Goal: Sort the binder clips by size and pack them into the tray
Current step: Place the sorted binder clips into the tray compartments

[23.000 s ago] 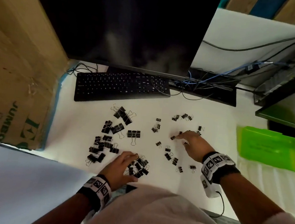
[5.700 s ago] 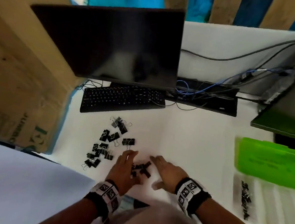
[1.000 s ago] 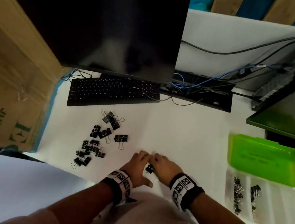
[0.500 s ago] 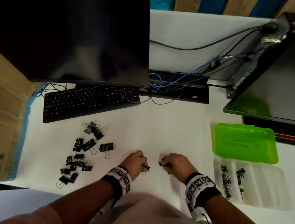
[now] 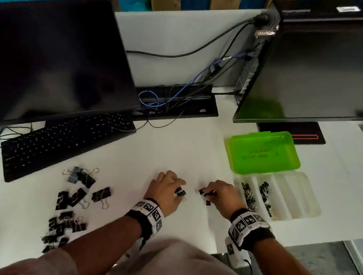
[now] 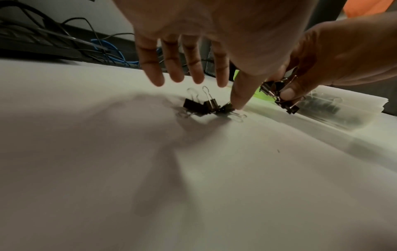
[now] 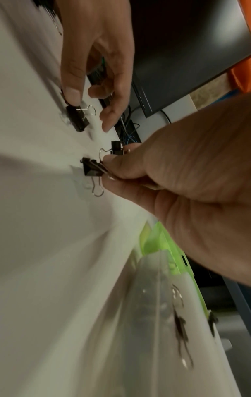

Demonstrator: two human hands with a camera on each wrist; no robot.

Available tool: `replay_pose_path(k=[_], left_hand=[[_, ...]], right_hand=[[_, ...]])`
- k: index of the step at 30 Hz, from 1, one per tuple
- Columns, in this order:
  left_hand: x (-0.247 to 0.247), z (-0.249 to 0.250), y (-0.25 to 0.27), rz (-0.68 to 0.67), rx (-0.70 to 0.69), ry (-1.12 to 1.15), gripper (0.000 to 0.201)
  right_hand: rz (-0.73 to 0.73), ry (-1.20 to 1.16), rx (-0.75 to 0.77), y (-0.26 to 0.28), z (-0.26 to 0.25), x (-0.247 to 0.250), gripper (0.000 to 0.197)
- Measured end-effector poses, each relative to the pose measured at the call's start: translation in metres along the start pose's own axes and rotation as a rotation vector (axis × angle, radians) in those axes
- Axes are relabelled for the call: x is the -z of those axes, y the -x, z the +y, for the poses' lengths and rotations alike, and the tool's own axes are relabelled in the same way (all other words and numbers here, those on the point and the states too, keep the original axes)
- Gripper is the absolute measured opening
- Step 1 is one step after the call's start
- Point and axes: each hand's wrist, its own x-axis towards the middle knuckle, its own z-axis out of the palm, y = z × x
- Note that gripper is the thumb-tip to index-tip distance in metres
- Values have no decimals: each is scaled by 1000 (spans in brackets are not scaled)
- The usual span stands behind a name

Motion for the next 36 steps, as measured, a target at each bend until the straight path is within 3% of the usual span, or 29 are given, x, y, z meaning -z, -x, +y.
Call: replay_pose_path(k=[4,11,15,19,31,36], left_hand=[[-11,2,-3,-128,20,81,36],[-18,15,-10,-88,-30,192,51],[-26,24,-10,-110,-69,199,49],[-29,30,-17,-155,-78,203,33],[-22,38,-24,-116,-8,244,26],[-21,36,-20,-244,-69,137,62]], right_hand=[[36,-25,-3,9,11,5,20],[232,-129,57,19,15,49,17],[430,-130,43,24,38,90,19],[551,-74,-42,29,69,113,19],[462,48,-146,35,108,89,23],[400,79,-64,42,97,90,25]])
